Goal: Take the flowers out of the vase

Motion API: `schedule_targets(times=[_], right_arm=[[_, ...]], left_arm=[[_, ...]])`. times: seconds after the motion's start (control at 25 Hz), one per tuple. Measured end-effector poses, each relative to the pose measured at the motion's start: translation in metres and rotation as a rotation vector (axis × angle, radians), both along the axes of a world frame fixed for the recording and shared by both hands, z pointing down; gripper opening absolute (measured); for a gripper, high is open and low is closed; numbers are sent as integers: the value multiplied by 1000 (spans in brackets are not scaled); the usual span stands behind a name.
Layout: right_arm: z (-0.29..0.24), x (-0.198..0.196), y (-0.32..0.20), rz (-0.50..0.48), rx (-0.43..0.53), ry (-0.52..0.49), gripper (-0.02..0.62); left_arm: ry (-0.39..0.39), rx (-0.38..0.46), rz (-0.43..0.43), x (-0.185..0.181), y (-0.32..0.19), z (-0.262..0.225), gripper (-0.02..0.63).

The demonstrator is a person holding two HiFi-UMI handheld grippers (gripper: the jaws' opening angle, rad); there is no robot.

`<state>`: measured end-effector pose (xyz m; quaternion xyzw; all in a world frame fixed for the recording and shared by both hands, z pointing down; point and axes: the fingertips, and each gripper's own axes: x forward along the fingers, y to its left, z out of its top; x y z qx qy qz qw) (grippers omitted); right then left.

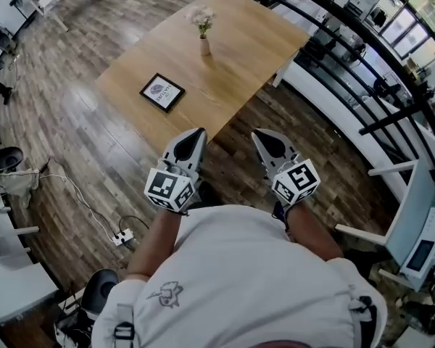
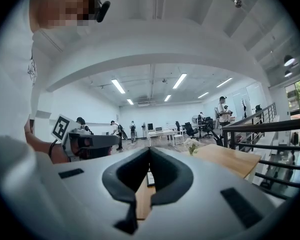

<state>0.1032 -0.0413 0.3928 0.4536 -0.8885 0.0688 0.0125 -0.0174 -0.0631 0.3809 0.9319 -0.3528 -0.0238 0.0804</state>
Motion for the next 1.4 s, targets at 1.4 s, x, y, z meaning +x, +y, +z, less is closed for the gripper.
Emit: schedule_targets(times=[1.4], right_arm=[[37,-49,-204,-37,-139,9,6]], left_arm=[[10,-87,-16,-59,-172,19,5]])
